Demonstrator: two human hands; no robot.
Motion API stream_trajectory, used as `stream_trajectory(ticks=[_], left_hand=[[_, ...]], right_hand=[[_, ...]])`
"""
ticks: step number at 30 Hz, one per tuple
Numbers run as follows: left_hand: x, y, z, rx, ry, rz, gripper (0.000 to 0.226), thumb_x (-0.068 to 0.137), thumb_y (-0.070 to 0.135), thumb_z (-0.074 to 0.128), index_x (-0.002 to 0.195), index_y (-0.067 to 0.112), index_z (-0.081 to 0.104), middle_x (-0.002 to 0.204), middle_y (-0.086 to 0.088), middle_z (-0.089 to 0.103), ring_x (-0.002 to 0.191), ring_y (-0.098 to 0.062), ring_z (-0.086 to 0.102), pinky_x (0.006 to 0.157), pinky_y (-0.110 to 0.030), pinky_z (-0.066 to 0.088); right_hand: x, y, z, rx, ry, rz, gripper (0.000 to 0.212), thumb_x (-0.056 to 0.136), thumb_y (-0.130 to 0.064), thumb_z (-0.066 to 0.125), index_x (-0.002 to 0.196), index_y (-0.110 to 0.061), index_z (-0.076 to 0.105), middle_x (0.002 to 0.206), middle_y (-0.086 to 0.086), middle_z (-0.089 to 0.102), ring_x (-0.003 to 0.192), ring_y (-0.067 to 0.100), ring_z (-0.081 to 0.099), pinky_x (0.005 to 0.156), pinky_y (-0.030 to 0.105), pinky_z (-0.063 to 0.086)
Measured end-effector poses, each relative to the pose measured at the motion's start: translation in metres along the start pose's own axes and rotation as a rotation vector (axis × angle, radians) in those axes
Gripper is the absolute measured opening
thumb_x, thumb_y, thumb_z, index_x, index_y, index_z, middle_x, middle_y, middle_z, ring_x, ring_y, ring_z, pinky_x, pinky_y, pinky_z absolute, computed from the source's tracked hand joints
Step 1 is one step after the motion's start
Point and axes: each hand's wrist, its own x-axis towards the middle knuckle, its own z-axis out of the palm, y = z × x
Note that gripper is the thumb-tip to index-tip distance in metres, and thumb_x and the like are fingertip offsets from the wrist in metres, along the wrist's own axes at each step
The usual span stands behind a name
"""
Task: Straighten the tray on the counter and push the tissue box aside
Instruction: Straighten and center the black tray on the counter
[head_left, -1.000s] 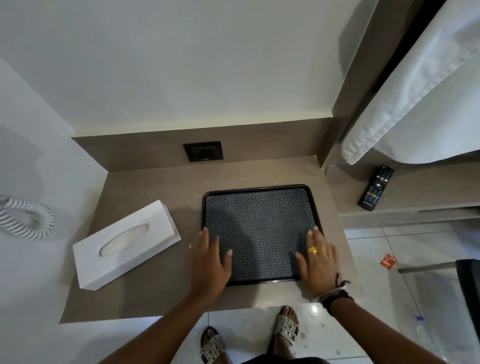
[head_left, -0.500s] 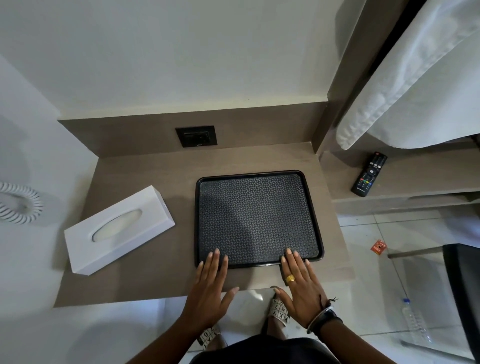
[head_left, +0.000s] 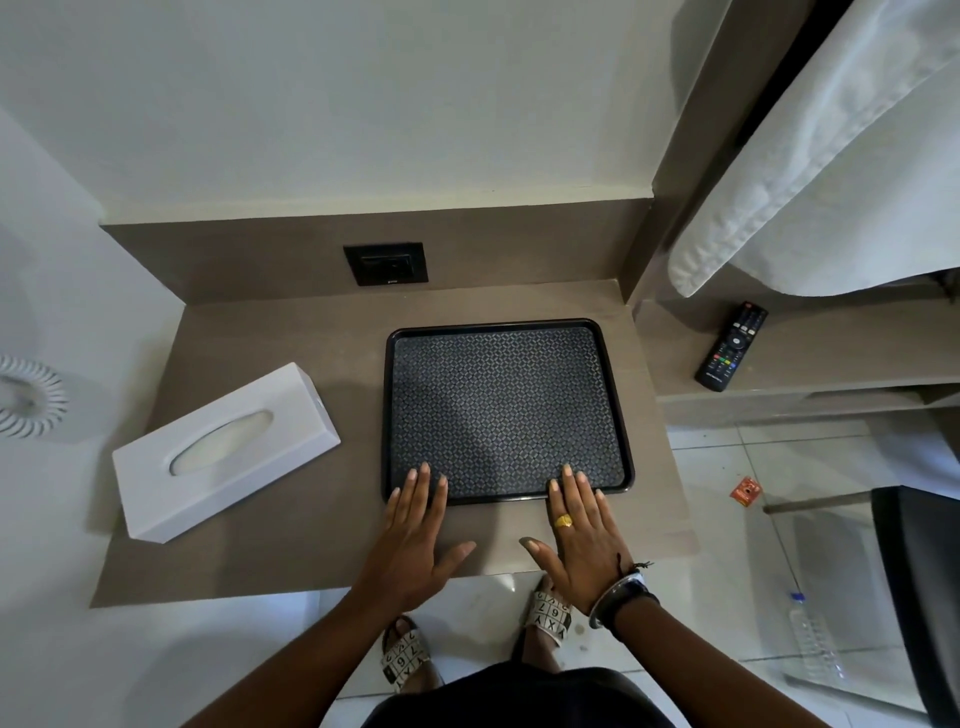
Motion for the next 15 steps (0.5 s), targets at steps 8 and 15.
stream_trajectory(ticks=[8,15], left_hand=[[0.037,-0.008,-0.017,0.020,-0.022,-0.009,0.096,0.086,0.077,0.027,0.156,0.014,0.009,0.163,-0.013,-0.010,0.152,-0.030,-0.010,0.120,-0.037,-0.013],[0.060,-0.012,-0.024,0.045,-0.001,-0.028,0.098,0.084,0.080,0.025,0.156,0.016,0.004,0.163,-0.011,-0.013,0.152,-0.028,-0.012,0.120,-0.036,-0.013]], right_hand=[[0.035,0.001,-0.005,0.023,0.049,0.025,0.084,0.091,-0.069,0.029,0.150,-0.010,0.023,0.161,0.011,0.012,0.148,0.025,0.005,0.119,0.040,0.005],[0.065,0.007,-0.012,0.005,0.061,0.015,0.085,0.090,-0.071,0.022,0.153,-0.013,0.016,0.162,0.007,0.003,0.149,0.022,-0.006,0.121,0.041,0.004]])
